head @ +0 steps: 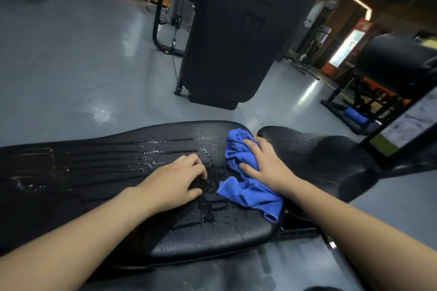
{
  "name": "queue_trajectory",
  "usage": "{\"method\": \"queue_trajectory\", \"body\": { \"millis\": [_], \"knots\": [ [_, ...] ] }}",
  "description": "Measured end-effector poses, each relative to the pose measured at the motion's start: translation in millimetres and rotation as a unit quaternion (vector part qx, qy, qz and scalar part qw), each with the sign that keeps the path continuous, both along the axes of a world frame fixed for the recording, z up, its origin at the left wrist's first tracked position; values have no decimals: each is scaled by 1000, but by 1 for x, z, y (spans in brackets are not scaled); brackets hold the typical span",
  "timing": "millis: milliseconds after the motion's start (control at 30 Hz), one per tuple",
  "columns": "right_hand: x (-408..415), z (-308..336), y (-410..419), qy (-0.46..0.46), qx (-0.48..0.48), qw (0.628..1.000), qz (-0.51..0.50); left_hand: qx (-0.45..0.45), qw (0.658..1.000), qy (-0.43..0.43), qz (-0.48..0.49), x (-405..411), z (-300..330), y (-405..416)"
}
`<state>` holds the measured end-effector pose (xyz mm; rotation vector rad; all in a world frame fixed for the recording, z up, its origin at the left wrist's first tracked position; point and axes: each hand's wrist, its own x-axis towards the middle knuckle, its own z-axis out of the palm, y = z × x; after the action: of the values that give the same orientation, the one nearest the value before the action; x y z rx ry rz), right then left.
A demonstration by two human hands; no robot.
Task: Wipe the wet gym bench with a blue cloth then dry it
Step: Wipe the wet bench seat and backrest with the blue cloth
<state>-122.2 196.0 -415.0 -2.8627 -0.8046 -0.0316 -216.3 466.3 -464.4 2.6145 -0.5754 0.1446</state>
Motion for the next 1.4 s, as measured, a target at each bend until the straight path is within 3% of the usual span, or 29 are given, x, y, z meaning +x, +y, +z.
{"method": "queue_trajectory", "body": {
  "millis": [267,667,1100,1267,1400],
  "knots": [
    [-83,-18,-30,-48,12,996,75,46,999,19,14,-21,2,9],
    [-115,-30,-2,-105,-70,975,185,72,996,48,14,-54,1,21],
    [-144,-61,128,-125,-117,958,231,70,995,67,28,-73,-24,102],
    [-156,-80,191,-114,-107,961,228,88,986,119,73,-79,-26,136],
    [-157,-81,197,-116,-101,961,228,71,984,142,80,-79,-23,144]
  ]
}}
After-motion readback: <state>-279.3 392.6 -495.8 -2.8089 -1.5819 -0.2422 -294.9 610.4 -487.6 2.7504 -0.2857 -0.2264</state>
